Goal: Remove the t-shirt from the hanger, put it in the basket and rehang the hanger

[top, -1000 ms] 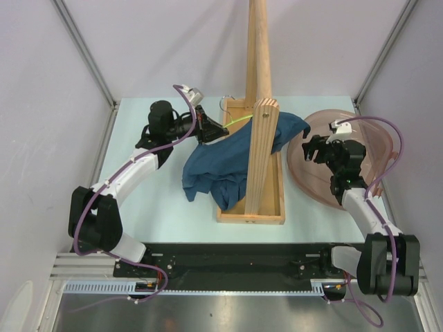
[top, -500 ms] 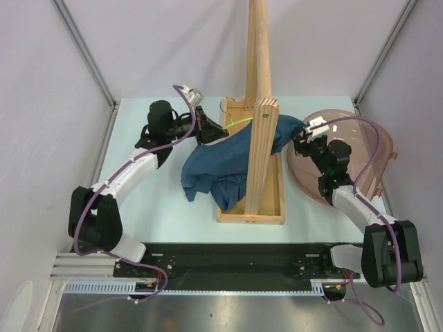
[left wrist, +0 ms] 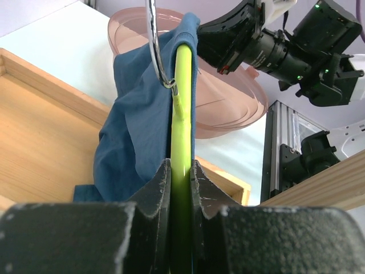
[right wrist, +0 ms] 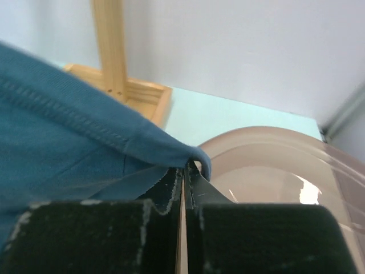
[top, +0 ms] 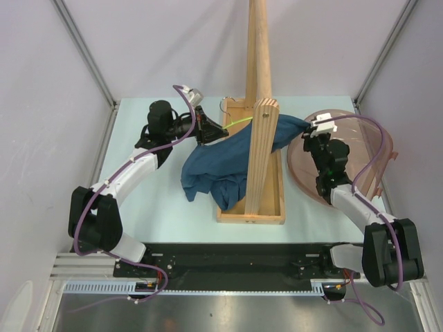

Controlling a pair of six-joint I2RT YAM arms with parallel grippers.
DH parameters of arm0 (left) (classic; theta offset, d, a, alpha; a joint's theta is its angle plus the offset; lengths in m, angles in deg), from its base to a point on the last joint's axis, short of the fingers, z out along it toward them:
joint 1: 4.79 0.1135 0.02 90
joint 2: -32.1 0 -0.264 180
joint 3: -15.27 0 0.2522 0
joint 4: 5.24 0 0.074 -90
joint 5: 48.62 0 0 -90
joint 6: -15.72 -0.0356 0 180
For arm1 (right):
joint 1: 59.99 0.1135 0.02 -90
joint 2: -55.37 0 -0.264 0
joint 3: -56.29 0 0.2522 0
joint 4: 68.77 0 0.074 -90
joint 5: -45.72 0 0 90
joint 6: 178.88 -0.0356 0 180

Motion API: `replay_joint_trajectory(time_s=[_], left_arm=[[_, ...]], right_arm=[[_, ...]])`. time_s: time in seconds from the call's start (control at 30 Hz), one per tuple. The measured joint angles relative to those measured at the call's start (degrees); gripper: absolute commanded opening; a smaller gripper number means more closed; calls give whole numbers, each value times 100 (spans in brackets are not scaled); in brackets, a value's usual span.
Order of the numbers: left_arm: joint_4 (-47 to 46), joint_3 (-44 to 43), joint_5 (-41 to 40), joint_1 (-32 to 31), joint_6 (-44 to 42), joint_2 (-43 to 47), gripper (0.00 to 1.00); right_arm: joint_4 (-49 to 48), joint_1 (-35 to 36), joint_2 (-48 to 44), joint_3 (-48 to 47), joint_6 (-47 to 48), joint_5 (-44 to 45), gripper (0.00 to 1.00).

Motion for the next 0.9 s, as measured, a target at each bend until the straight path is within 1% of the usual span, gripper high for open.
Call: replay_joint_trajectory(time_s=[0.13, 0.2, 0.3, 0.37, 0.4, 0.43, 0.47, 0.5, 0.53, 0.6, 0.63, 0.67, 0.83, 0.9], left_arm=[[2, 0, -39, 0, 0, 0, 0], [-2, 0, -37, 0, 2, 0, 0], [-22, 0, -7, -2, 2, 0, 0], [-55, 7, 7, 0, 2, 0, 0], [-63, 7, 7, 2, 2, 0, 0], [-74, 9, 7, 7, 4, 0, 0], [-98, 9, 7, 13, 7, 0, 0], [-138, 9, 7, 15, 9, 0, 0], [-186, 9, 4, 20, 11, 0, 0], [-240, 24, -17, 37, 26, 2, 0], [-247, 46, -22, 46, 55, 2, 0], [-273, 87, -42, 48, 92, 2, 0], [-345, 186, -149, 48, 262, 2, 0], [-446, 210, -201, 39, 319, 2, 0]], right_arm=[[133, 28, -289, 20, -433, 713, 0], [258, 55, -511, 26, -605, 931, 0], [660, 111, -839, -39, -772, 1073, 0], [1217, 212, -885, -372, -782, 1152, 0], [1504, 260, -881, -570, -780, 1132, 4], [1829, 297, -872, -802, -780, 1104, 9], [2140, 326, -828, -1071, -793, 1062, 19], [2470, 345, -765, -1366, -852, 1010, 40], [2824, 365, -697, -1679, -942, 990, 51], [3442, 407, -584, -2249, -1226, 997, 66], [3689, 428, -579, -2435, -1423, 1023, 69], [3917, 463, -619, -2555, -1628, 1073, 74], [4994, 592, -1040, -2634, -2712, 1051, 75], [5108, 595, -1121, -2634, -3106, 796, 74]])
